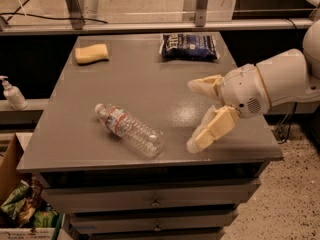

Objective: Move water bottle near blue chip bag

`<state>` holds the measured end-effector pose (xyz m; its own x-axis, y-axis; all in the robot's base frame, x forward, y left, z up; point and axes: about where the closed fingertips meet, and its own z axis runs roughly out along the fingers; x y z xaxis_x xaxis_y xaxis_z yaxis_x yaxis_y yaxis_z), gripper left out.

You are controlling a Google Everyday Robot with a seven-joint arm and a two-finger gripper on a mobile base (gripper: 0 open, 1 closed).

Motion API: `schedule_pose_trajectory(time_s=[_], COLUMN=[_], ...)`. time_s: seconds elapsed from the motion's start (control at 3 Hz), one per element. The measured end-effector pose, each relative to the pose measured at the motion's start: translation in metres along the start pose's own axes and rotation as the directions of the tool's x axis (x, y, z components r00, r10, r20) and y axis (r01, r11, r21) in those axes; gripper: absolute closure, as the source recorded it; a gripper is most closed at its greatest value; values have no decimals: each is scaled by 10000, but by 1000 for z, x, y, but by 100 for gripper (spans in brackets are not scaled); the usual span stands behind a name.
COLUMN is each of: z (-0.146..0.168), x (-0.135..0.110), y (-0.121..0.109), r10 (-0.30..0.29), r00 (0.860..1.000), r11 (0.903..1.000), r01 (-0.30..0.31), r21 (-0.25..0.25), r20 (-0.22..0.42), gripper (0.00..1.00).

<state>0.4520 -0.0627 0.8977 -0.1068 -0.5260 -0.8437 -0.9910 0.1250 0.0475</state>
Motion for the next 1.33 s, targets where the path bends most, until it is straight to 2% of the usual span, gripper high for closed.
schedule_pose_trajectory(time_s=[0.33, 0.67, 1.0, 1.33], z=[12, 15, 19, 39], x=[-12, -21, -17, -15], y=[12, 17, 20, 28], r10=[4, -37, -7, 70], r00=[9907, 9844, 9847, 9885], r11=[9998, 9995, 10000, 9996], r01=[26, 93, 22, -108], r21=[-217, -310, -84, 247], r20=[1362, 1758, 1741, 1508], gripper=[0, 0, 0, 0])
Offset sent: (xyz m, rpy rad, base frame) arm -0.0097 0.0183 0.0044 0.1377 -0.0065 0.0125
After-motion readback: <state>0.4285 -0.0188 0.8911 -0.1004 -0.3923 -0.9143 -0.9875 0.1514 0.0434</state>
